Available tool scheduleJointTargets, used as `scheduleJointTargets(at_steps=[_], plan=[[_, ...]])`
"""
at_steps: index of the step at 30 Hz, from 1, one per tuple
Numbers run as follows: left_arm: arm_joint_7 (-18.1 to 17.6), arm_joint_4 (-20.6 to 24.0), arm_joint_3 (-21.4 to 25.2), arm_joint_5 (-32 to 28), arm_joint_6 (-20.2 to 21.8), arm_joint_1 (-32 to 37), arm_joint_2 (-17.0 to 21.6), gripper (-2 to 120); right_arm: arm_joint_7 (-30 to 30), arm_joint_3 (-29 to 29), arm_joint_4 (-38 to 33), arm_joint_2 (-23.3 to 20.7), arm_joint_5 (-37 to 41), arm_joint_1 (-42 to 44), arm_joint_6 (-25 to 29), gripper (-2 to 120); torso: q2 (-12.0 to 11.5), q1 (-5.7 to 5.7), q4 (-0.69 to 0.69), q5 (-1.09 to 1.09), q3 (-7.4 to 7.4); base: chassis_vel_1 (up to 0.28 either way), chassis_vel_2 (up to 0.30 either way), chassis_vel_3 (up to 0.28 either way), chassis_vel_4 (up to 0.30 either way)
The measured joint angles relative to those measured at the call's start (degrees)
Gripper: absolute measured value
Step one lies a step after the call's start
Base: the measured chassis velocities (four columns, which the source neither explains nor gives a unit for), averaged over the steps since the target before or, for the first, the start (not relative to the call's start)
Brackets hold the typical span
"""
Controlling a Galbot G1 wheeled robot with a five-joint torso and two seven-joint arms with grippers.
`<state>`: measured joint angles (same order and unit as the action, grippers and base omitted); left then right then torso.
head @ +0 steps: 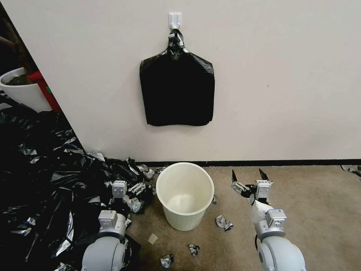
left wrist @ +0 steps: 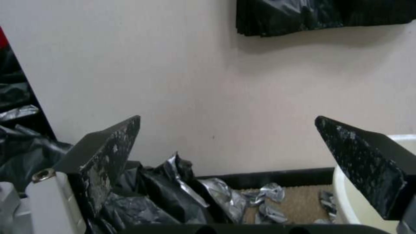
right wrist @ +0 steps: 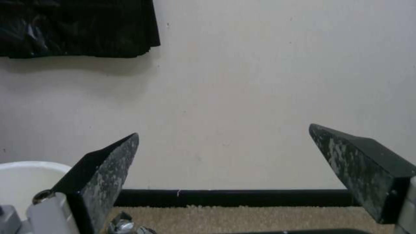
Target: Place a trash bag onto the trash bin.
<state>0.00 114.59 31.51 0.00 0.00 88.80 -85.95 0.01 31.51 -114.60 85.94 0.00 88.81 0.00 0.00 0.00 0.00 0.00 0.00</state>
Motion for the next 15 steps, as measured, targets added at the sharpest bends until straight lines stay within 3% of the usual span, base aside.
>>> scheduleJointTargets(at_steps=[15], plan=[[0.00, 0.00, 0.00, 0.00, 0.00, 0.00, 0.00, 100, 0.00, 0.00, 0.00, 0.00, 0.00, 0.00, 0.00, 100, 0.00, 0.00, 0.00, 0.00, 0.00, 0.000, 0.000, 0.000, 0.000]])
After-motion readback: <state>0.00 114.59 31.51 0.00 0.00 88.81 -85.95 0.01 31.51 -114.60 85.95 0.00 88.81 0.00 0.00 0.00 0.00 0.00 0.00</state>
